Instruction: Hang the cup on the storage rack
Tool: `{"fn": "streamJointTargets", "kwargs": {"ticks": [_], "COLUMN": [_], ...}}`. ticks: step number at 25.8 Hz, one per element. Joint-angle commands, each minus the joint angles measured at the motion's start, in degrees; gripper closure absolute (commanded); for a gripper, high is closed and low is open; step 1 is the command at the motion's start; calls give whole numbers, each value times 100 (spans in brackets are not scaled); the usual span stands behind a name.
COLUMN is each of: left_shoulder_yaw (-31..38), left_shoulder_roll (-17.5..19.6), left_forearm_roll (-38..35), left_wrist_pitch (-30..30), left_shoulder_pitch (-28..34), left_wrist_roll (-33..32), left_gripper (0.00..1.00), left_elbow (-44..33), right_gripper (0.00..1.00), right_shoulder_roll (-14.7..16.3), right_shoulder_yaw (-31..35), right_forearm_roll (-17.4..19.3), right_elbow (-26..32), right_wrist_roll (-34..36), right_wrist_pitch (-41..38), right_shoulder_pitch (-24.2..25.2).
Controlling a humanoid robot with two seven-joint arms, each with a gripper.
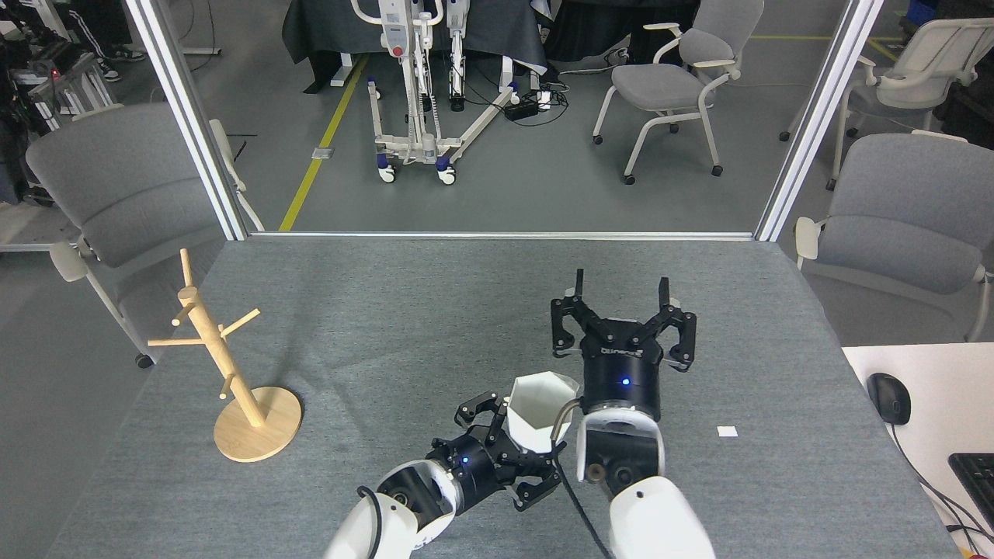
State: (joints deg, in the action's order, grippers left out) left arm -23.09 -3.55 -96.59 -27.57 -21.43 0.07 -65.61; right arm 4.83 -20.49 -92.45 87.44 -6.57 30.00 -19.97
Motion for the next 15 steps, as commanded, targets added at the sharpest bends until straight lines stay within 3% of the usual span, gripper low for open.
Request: {"fn": "streamJointTargets", "kwargs": {"ticks": [1, 4, 6, 9, 15], "left_shoulder_yaw": [182, 464, 798, 1553, 3135], "left_shoulder_roll": [434, 856, 1085, 1129, 1410], "left_forearm_roll": [0, 0, 9, 0, 9], "left_wrist_pitch": [472, 859, 990, 1008, 955], "left_shoulder_pitch": [640, 1212, 1634, 2205, 2776], "left_wrist_roll": [2, 2, 2, 2, 2], "left_gripper": [100, 100, 100, 100, 100], "left_elbow": [-787, -1508, -1912, -2299, -2483], "right_gripper": [1, 1, 1, 1, 1], "right_shoulder_roll": [493, 660, 669, 616, 590], "right_shoulder_yaw": [1548, 2243, 2436, 2621, 2884], "right_forearm_roll": [737, 860, 851, 843, 843], "right_elbow": [-8, 1, 71, 229, 519], "right_wrist_roll": [666, 1308, 1325, 1167, 930], "right_wrist_pitch": [-2024, -2877, -2982, -3070, -3686], "right_shoulder_pitch": [406, 1127, 1523, 1980, 2235]}}
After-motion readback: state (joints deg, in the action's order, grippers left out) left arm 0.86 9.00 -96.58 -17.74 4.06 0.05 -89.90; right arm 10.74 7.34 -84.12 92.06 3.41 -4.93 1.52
